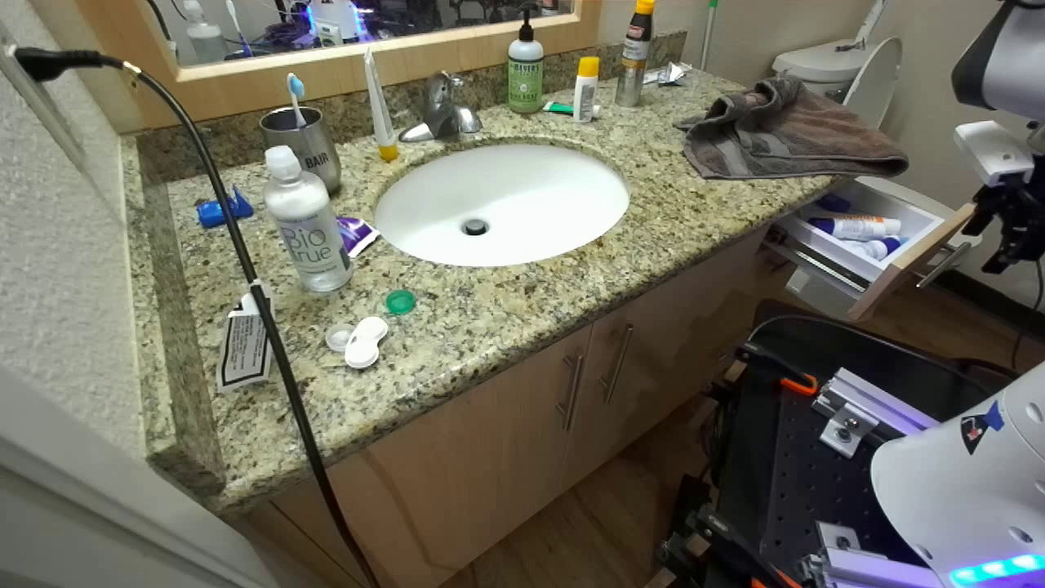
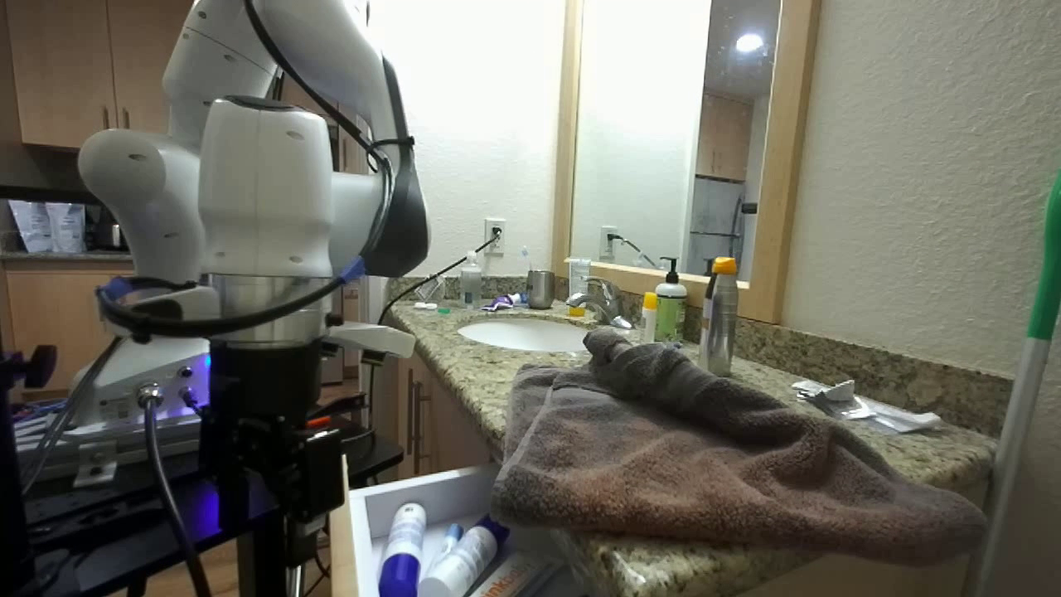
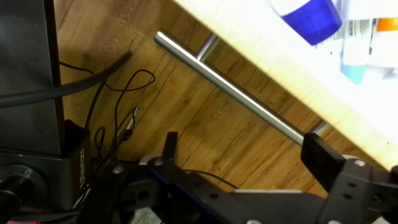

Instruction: Close the topmost drawer to the right

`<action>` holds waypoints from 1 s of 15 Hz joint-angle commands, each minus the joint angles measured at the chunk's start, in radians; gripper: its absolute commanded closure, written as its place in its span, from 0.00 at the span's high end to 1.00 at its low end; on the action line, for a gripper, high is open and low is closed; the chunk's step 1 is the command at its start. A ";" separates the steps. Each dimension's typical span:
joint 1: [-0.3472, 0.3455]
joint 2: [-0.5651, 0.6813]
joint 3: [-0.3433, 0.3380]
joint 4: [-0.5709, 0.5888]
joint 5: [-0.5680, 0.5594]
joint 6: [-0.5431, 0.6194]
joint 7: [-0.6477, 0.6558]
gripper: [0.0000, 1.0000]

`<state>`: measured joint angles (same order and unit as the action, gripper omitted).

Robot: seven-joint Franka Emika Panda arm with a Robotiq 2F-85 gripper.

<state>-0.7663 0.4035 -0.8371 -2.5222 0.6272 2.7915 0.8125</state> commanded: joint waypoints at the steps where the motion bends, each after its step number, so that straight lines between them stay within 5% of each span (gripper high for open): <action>1: -0.015 0.040 0.078 0.018 0.032 -0.016 0.012 1.00; 9: -0.054 0.038 0.148 0.044 0.058 -0.041 0.025 1.00; 15: -0.194 -0.067 0.217 0.067 0.198 -0.191 -0.152 1.00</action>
<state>-0.8714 0.4150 -0.6671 -2.4680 0.7587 2.6884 0.7768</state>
